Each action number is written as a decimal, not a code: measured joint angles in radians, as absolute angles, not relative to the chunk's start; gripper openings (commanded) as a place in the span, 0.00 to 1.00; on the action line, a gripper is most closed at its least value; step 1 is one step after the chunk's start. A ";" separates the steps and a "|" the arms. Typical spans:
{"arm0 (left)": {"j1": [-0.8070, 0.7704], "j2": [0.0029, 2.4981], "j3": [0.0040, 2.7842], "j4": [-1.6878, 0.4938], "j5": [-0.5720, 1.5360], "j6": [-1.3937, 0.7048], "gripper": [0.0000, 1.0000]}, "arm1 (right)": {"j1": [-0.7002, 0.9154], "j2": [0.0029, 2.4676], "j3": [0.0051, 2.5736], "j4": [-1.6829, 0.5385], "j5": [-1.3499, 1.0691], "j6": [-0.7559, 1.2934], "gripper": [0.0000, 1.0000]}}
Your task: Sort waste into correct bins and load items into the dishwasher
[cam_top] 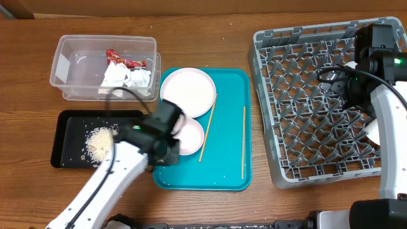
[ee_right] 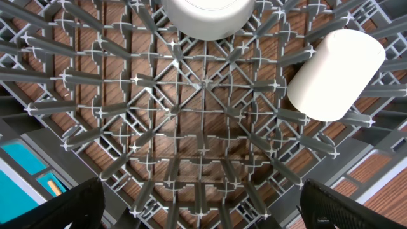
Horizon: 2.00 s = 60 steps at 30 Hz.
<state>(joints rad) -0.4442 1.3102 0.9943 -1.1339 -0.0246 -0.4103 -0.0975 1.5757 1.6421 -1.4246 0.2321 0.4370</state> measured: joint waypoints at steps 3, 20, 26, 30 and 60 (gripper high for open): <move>-0.315 1.289 0.994 -1.108 -0.056 -0.414 0.04 | -0.097 1.576 1.642 -1.425 0.232 0.437 1.00; 0.242 1.491 0.996 -0.798 -0.095 -0.417 0.04 | -0.097 1.576 1.642 -1.426 0.232 0.437 1.00; 0.317 1.621 0.996 -0.751 -0.094 -0.418 0.13 | -0.097 1.576 1.642 -1.427 0.231 0.437 1.00; 0.327 1.635 0.996 -0.739 -0.094 -0.417 0.24 | -0.097 1.576 1.642 -1.427 0.222 0.437 1.00; -0.207 1.644 1.281 -0.966 0.119 -0.284 0.59 | -0.097 1.576 1.642 -1.424 0.213 0.437 1.00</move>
